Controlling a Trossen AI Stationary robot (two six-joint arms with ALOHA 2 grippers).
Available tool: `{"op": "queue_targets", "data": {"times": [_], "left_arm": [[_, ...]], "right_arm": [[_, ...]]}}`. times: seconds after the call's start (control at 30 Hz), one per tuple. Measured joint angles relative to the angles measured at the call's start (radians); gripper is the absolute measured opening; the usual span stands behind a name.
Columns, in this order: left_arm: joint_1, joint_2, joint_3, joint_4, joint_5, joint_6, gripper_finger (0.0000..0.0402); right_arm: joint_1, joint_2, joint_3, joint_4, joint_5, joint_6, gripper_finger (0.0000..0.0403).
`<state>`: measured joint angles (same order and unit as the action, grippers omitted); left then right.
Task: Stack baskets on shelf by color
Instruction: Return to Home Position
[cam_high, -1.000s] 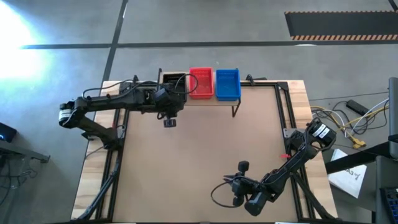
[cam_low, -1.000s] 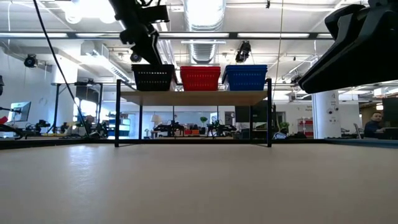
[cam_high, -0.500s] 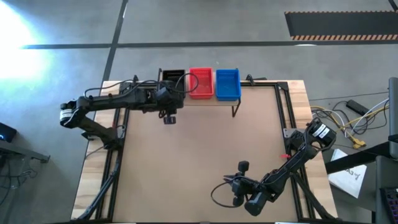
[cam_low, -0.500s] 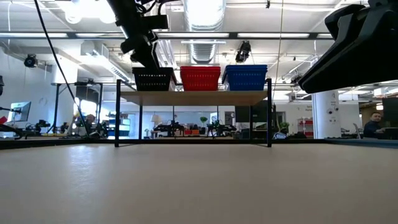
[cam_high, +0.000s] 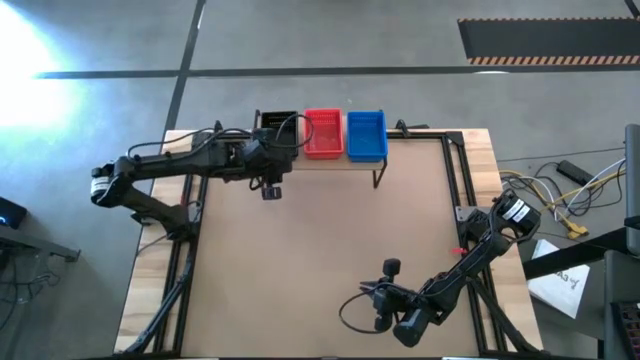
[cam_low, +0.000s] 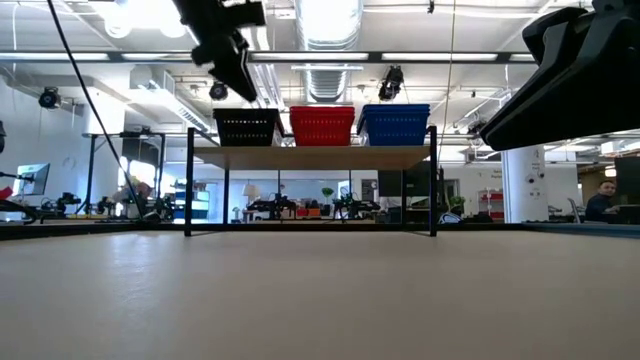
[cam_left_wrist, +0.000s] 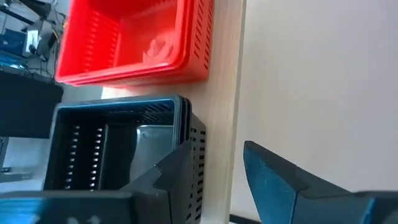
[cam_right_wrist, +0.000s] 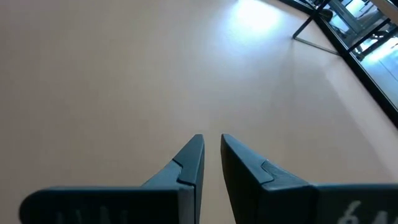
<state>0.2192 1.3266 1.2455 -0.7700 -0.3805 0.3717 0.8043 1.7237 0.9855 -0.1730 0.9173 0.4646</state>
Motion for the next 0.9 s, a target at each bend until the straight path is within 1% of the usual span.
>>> {"op": "queue_targets", "data": {"times": [0.2,0.27,0.37,0.43,0.53,0.6,0.7,0.73,0.8,0.9], "left_arm": [[-0.074,-0.091,-0.008,-0.007,0.0,-0.127,0.0128],[-0.111,-0.131,-0.034,-0.027,0.001,-0.181,0.0128],[-0.169,-0.197,-0.112,-0.003,0.002,-0.277,0.0128],[-0.209,-0.244,-0.188,0.04,0.002,-0.338,0.0128],[-0.275,-0.316,-0.33,0.167,0.002,-0.411,0.0128],[-0.314,-0.359,-0.431,0.309,0.002,-0.431,0.0128],[-0.353,-0.401,-0.57,0.534,0.004,-0.444,0.0128],[-0.359,-0.411,-0.611,0.602,0.004,-0.447,0.0128],[-0.364,-0.431,-0.676,0.706,0.006,-0.487,0.0128],[-0.363,-0.479,-0.724,0.725,0.007,-0.528,0.0123]], "right_arm": [[0.005,0.0,-0.003,-0.005,-0.001,0.012,0.0047],[0.014,-0.002,-0.016,-0.009,-0.001,0.018,0.0047],[0.024,-0.03,-0.06,-0.011,-0.022,0.055,0.0047],[0.023,-0.067,-0.102,-0.01,-0.071,0.075,0.0047],[-0.006,-0.148,-0.174,0.001,-0.152,0.094,0.0043],[-0.041,-0.219,-0.232,0.021,-0.189,0.069,0.0034],[-0.121,-0.343,-0.343,0.108,-0.263,-0.028,0.0016],[-0.158,-0.391,-0.385,0.147,-0.304,-0.073,0.0012],[-0.243,-0.497,-0.472,0.242,-0.419,-0.146,0.001],[-0.393,-0.663,-0.591,0.341,-0.603,-0.212,0.0009]]}}
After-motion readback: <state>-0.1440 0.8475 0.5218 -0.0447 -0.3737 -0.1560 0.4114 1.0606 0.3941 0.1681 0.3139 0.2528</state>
